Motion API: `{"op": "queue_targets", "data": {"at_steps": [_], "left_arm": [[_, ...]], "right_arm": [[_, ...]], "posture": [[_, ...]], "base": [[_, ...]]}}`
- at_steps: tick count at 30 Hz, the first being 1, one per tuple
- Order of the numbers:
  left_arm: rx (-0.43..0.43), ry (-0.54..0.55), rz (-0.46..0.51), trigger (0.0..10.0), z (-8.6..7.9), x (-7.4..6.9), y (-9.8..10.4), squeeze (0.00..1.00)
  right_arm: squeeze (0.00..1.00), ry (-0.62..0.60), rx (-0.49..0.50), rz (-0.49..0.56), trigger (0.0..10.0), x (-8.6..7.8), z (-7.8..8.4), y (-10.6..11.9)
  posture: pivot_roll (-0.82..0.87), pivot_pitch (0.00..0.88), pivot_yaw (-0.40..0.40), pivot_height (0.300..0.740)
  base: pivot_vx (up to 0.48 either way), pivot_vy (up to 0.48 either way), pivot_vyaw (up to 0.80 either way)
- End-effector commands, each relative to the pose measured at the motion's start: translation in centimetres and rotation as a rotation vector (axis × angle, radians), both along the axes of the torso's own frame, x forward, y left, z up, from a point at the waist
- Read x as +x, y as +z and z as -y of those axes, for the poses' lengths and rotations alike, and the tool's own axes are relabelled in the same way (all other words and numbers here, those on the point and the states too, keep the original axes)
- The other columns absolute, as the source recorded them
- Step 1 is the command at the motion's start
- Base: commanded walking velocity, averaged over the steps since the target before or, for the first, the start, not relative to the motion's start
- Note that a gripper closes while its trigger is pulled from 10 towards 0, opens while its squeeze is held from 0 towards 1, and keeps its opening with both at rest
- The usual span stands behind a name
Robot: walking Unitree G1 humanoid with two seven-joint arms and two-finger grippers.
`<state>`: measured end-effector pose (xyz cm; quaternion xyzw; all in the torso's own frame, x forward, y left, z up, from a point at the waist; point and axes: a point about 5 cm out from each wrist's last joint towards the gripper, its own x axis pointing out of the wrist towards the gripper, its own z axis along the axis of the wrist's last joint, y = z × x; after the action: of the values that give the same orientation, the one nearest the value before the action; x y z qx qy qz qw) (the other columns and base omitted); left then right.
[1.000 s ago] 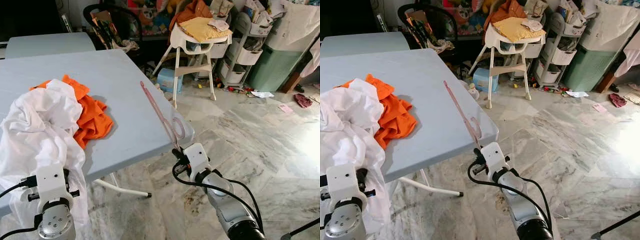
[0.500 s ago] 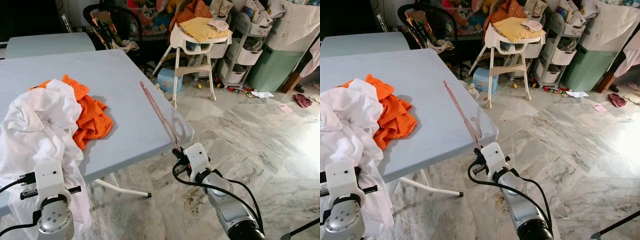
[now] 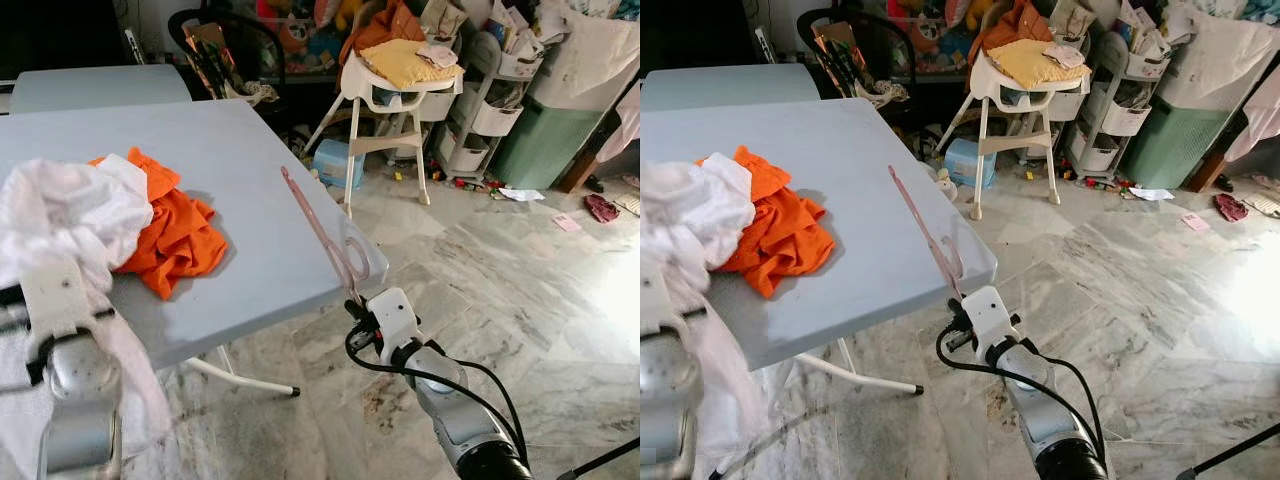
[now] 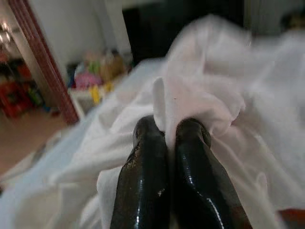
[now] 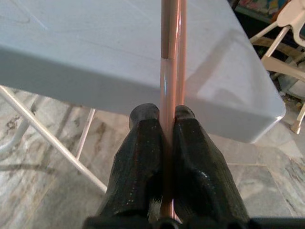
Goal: Hang hanger
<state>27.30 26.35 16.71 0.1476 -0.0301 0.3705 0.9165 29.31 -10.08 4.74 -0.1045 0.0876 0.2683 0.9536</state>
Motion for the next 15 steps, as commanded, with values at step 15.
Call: {"op": "queue_targets", "data": {"at_steps": [15], "left_arm": [[0.443,0.133,0.436,0.0,-1.4,4.7,13.6,0.00]], "right_arm": [[0.00,-0.003,-0.031,-0.039,10.0,-0.4,0.4,-0.8]], "posture": [[0.05,0.000,-0.101,0.740]], "base": [[0.000,0.000,0.00]]}}
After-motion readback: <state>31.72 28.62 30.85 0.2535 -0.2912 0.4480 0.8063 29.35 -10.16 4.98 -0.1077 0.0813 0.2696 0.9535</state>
